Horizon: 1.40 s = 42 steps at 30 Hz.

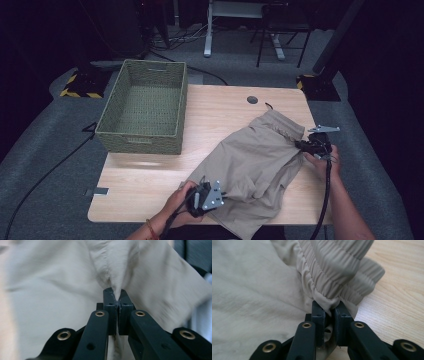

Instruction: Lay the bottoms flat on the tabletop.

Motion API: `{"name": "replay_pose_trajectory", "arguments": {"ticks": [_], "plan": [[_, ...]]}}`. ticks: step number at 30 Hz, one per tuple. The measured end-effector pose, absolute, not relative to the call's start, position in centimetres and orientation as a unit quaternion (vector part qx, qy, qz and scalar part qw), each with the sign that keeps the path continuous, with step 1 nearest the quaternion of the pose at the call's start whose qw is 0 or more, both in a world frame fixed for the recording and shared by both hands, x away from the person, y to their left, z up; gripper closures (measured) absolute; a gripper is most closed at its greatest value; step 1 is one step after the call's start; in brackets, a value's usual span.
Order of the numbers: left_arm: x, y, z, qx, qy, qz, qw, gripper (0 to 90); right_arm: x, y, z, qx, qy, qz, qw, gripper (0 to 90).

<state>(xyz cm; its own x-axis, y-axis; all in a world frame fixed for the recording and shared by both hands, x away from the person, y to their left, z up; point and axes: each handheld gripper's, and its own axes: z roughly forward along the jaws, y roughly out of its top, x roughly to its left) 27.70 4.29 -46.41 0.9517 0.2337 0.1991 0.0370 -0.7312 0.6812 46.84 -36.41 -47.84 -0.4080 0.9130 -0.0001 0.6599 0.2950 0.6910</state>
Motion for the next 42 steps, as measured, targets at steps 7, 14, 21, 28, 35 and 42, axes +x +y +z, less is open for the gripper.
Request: {"name": "replay_pose_trajectory", "arguments": {"ticks": [7, 14, 21, 28, 35, 42], "plan": [[28.6, 3.4, -48.8, 0.935, 0.082, 0.125, 0.322, 88.3, 50.0, -36.2, -48.9, 0.514, 0.774, 0.318, 0.185, 83.1], [29.7, 3.3, -49.2, 0.932, 0.096, 0.101, 0.336, 79.4, 53.0, -32.6, -48.1, 0.48, 0.798, 0.285, 0.228, 54.2], [28.7, 5.0, -47.1, 0.921, 0.12, 0.09, 0.358, 36.1, 45.9, -32.5, -43.7, 0.435, 0.78, 0.374, 0.249, 40.7], [30.7, 9.5, -46.7, 0.911, 0.173, 0.137, 0.347, 37.0, 35.0, -26.4, -44.5, 0.276, 0.855, 0.412, 0.153, 49.5], [33.3, 10.4, -48.9, 0.91, 0.21, 0.122, 0.336, 43.6, 31.3, -23.0, -48.2, 0.238, 0.899, 0.348, 0.119, 49.7], [33.0, 8.9, -49.6, 0.902, 0.225, 0.108, 0.352, 39.8, 32.8, -25.4, -49.1, 0.277, 0.888, 0.341, 0.132, 50.0]]}}
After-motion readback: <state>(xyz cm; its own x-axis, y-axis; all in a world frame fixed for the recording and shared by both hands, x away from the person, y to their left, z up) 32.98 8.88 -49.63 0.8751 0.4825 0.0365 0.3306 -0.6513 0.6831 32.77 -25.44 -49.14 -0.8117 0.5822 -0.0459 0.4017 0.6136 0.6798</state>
